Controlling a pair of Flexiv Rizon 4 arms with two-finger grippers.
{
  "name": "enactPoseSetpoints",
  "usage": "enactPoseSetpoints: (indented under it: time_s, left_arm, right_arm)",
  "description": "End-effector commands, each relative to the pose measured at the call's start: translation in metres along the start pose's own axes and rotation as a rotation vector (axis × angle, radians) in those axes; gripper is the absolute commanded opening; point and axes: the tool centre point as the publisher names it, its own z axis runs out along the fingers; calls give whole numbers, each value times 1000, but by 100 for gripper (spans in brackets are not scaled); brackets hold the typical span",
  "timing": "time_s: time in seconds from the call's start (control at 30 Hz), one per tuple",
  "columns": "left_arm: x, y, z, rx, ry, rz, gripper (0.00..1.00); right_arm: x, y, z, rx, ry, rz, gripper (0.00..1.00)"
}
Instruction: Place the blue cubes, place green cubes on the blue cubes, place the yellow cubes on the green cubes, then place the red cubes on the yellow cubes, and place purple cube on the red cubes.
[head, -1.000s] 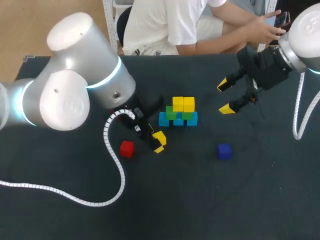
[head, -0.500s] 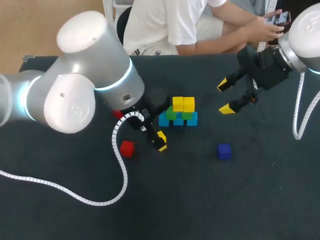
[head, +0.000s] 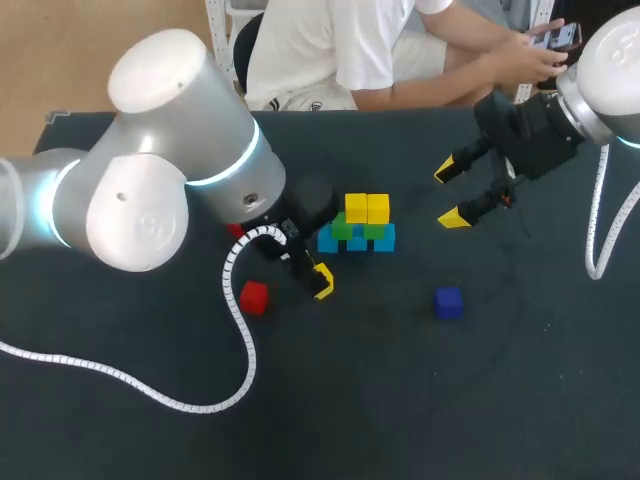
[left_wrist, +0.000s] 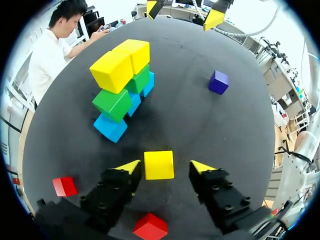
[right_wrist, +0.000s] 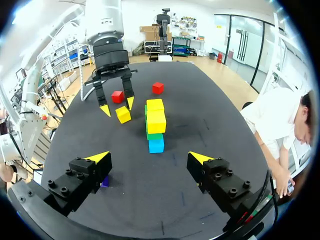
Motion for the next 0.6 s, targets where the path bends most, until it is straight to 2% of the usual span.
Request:
enactPoseSetpoints:
  time_s: [0.03,0.23,0.5,0.6]
  left_arm:
    - [-3,-4,4,-8,16,-8,100]
    - [3,-4,4,-10,28,-18,96]
    - [-2,4,1,-13,18,4,87]
    - [-3,5,5,-8,15,6,87]
  right_arm:
    - [0,0,0,1,-2,-1,100]
    - [0,0,0,1,-2,-1,100]
    - [0,0,0,1,-2,-1,100]
    - [0,0,0,1,-2,-1,100]
